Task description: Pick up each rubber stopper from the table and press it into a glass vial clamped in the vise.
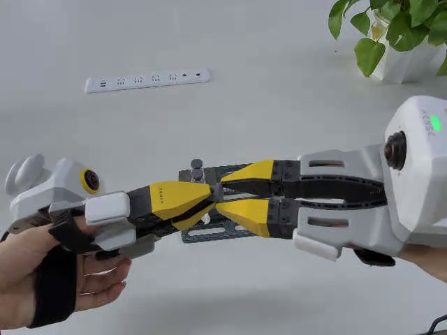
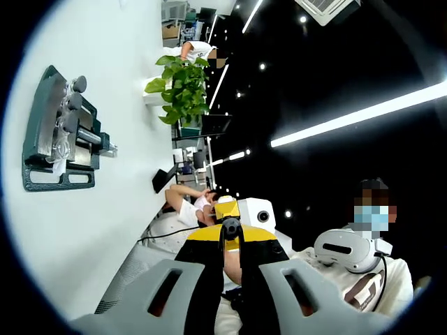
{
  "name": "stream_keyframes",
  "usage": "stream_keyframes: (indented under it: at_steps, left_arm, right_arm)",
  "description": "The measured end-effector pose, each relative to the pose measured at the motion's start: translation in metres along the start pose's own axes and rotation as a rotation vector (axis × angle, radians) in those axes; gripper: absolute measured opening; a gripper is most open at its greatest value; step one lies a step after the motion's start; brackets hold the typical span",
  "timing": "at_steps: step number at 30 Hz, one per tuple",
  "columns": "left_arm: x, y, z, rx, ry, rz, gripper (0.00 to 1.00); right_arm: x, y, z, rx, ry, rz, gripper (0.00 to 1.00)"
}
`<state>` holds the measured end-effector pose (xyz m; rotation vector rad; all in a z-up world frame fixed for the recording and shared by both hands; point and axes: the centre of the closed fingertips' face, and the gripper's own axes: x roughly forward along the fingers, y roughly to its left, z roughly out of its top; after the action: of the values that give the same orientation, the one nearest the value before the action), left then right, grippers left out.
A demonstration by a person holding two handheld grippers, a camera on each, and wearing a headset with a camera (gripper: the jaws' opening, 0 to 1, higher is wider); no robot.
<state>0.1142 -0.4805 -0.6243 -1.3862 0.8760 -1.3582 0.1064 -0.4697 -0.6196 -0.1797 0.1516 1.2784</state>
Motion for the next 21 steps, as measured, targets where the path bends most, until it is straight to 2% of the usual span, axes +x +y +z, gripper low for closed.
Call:
stream_keyframes:
  at_steps: [6, 9, 12, 21]
  left_arm:
    - [0.0010, -0.0021, -0.0011, 0.000, -0.004, -0.008, 0.04]
    - [0.0017, -0.0037, -0.0023, 0.005, -0.001, -0.014, 0.04]
    - [0.0025, -0.0028, -0.0024, 0.002, -0.004, -0.010, 0.04]
    - [0.0026, -0.0041, -0.0043, -0.008, 0.002, -0.018, 0.04]
  right_arm:
    - [-0.0004, -0.0001, 0.0016, 0.024, -0.008, 0.004, 0.07]
    - [-0.0011, 0.0023, 0.0043, 0.071, -0.024, 0.025, 0.08]
    - [-0.0005, 0.0003, 0.0026, 0.042, -0.013, 0.011, 0.07]
    - [-0.0007, 0.0016, 0.0030, 0.043, -0.007, 0.025, 0.06]
